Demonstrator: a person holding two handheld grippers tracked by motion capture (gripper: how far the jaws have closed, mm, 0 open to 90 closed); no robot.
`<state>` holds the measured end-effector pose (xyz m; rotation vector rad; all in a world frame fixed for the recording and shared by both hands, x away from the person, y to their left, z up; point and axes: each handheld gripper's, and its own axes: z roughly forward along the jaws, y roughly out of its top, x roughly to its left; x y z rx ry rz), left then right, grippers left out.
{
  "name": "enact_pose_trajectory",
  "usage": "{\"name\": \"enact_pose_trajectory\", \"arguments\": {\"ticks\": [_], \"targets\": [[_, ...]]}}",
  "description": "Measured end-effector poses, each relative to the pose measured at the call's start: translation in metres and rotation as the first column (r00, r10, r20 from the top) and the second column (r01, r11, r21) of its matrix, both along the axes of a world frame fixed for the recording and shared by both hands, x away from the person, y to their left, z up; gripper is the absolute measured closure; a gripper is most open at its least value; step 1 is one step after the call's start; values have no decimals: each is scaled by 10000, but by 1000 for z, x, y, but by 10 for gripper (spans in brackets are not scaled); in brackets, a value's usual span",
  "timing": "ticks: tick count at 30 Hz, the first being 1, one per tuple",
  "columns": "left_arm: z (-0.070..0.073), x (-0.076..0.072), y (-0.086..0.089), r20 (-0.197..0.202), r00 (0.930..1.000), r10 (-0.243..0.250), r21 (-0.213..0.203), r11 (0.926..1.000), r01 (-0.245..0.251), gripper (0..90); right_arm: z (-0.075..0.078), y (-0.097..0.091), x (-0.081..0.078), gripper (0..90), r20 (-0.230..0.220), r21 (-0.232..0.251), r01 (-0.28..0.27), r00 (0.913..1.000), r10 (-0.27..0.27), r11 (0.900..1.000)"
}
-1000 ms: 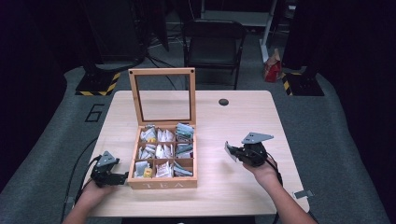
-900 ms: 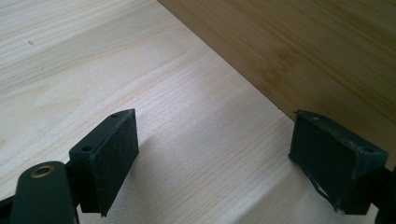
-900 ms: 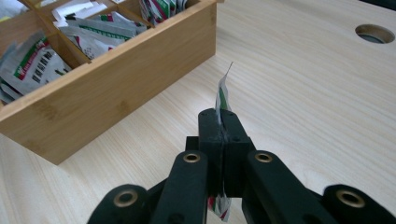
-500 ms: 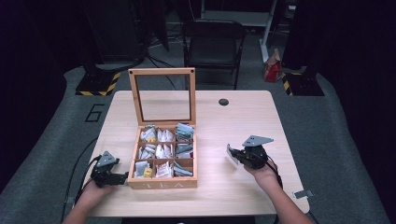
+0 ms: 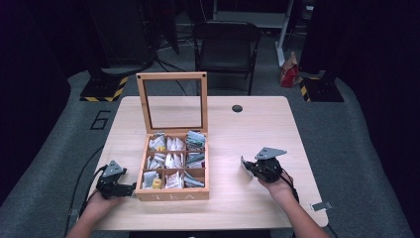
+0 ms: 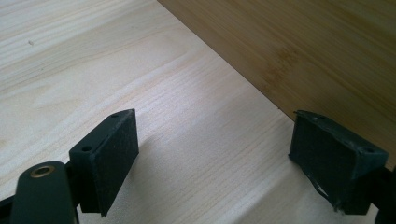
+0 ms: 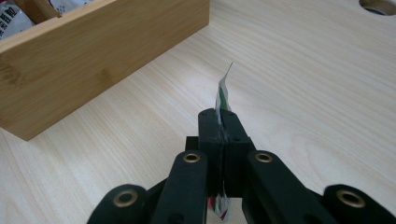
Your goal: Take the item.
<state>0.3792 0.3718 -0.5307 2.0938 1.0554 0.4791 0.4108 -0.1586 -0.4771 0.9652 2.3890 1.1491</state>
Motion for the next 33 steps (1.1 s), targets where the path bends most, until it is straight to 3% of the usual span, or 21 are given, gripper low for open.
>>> {"name": "enact_pose_trajectory", "arguments": {"ticks": [7,11,13,19,33], "targets": [[0,0,0,2,10000,3,-3,10000,-3,150,-6,1,-1,892,-262,149,0,9997,4,9999],[0,0,0,1,10000,1,-1,10000,-1,150,-11,4,-3,889,-650,407,-126,9978,153,9991],[0,0,0,2,10000,-1,1,10000,1,150,-15,8,-5,887,-778,234,-392,9961,409,9990],[0,0,0,1,10000,-1,-1,10000,1,150,-19,14,-6,878,-692,-135,-513,9963,502,9986],[0,0,0,2,10000,5,-5,10000,-5,150,-23,18,-6,850,-849,-216,-606,9947,585,9979]]}}
